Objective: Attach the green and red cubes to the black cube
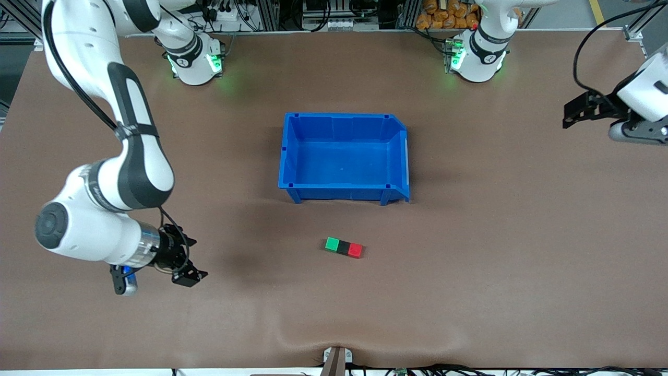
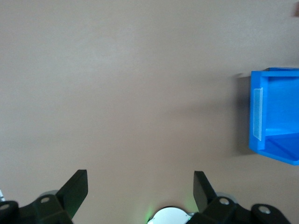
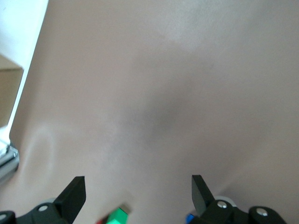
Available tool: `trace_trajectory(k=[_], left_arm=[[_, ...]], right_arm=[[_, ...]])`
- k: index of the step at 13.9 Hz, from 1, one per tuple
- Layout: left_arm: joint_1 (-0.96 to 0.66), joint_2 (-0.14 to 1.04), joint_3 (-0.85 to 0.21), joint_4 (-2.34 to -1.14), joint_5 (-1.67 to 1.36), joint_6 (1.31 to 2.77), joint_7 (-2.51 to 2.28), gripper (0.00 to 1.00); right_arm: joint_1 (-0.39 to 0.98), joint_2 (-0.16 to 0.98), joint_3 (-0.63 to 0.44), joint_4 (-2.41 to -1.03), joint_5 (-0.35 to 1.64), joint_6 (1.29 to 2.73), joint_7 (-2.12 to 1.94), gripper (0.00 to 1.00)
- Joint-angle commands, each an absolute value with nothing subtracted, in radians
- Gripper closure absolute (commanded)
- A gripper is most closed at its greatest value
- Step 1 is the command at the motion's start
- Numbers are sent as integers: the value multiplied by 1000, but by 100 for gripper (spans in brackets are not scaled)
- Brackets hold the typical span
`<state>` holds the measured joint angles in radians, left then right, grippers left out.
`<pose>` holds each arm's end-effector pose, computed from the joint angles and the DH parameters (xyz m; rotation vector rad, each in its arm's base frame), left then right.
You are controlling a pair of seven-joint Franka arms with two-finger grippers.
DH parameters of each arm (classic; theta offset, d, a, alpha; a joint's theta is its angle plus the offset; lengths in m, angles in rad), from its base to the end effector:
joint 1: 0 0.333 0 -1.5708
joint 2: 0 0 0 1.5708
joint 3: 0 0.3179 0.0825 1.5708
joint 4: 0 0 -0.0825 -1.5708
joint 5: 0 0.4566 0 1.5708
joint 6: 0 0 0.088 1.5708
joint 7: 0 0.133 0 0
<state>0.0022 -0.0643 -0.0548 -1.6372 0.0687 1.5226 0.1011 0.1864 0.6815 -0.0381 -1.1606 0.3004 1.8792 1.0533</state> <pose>0.5995 -0.0230 0.6001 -3.0607 0.2329 0.0800 0.8056 0.1580 0.3593 -2.5553 1.3668 0.1730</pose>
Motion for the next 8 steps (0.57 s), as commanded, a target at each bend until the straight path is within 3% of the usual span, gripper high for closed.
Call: trace_trajectory(k=[1, 8], left_arm=[[11, -77, -69, -1591, 94, 1453, 129, 0], [12, -71, -60, -1548, 54, 1410, 121, 0]], right_arm=[[134, 591, -23, -1220, 287, 1786, 941, 0], [23, 456, -18, -1223, 250, 1540, 628, 0]])
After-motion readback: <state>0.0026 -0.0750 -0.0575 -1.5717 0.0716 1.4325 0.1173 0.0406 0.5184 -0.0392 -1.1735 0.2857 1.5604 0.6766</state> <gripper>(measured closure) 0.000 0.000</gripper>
